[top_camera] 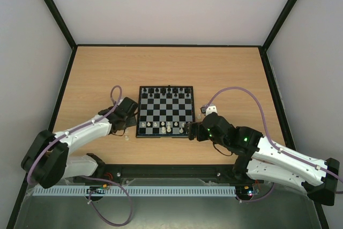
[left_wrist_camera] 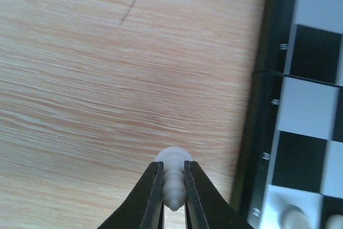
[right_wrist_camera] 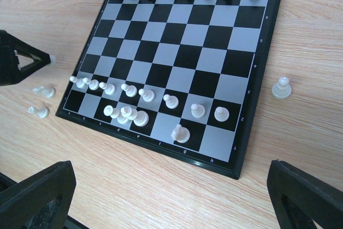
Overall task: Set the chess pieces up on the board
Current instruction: Pick up the chess piece at the center of the board, then place the chess piece on the chessboard.
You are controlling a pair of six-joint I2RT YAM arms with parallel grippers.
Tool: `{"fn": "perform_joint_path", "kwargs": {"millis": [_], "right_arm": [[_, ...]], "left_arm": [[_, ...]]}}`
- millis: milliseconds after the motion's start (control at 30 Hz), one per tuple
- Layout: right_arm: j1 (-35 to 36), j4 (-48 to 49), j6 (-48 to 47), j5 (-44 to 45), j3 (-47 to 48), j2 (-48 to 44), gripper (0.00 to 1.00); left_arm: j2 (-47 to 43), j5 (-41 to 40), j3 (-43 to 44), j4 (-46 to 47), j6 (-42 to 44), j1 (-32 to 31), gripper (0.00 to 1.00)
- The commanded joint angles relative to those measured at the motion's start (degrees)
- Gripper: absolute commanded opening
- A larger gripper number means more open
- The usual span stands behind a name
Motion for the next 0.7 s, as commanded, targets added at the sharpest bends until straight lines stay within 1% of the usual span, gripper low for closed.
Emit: {"fn": "perform_joint_path", "kwargs": {"millis": [0,133,300,367,467,667], "right_arm": [[0.03,-0.24,-0.52,0.37,-0.68,-0.17,0.99],[0.08,-0.31,-0.43,0.55,-0.61,-0.02,0.99],[0.06,-0.69,-0.1,1.13,-0.42,0.18,0.99],[0.09,-0.94,0.0,1.37,-0.36,0.08,0.99],[0.1,-1.02,0.17,1.77,-0.31,-0.09,0.98],[0.09,-1.2,0.2,2.04,-0.18,0.15,0.99]], "left_arm": [[-3.95,-1.32,3.62,-5.62,0.44,-2.95,0.09],[-4.92,-1.4,6.26,-9.14,-1.53,-9.12,0.09],[-2.81,-2.85,9.22,-12.64,-6.54,-19.68,0.09],[-1.9,-3.2,9.48,-12.72,-8.24,-22.83,0.09],[-0.39,-3.55,9.72,-12.47,-9.84,-25.82,0.1],[4.0,-3.46,11.43,-10.15,-10.61,-28.9,0.1]]}}
